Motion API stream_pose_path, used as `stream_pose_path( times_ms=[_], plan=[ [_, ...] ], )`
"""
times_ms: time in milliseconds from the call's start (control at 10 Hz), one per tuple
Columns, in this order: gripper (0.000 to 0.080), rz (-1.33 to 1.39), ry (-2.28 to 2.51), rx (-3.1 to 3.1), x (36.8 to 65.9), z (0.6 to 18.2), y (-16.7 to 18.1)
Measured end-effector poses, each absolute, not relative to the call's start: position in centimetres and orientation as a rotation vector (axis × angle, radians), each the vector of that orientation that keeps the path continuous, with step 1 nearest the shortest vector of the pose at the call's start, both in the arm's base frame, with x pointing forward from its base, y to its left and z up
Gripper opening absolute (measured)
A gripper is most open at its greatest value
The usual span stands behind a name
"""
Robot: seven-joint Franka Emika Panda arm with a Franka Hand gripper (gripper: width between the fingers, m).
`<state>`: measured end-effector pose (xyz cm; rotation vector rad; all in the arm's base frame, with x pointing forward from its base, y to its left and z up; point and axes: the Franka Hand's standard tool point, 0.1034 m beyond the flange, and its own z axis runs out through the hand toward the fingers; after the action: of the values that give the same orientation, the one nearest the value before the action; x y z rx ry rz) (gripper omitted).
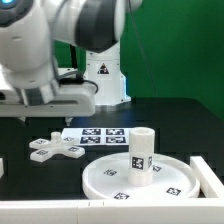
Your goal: Assemble round table
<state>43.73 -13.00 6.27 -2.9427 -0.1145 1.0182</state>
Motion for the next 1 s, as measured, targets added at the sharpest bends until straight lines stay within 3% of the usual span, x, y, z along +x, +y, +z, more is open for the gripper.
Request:
stream_pose_path(
  times_ms=[500, 700, 1000],
  plan=[
    [0.0649, 1.046, -0.166, -2.933, 44.0, 6.7, -13.2],
    [0.0649, 1.223, -0.214, -2.873, 44.3, 7.8, -13.0],
    [0.0649, 1.489, -0.184, -2.748, 43.5, 7.2, -12.9]
  ],
)
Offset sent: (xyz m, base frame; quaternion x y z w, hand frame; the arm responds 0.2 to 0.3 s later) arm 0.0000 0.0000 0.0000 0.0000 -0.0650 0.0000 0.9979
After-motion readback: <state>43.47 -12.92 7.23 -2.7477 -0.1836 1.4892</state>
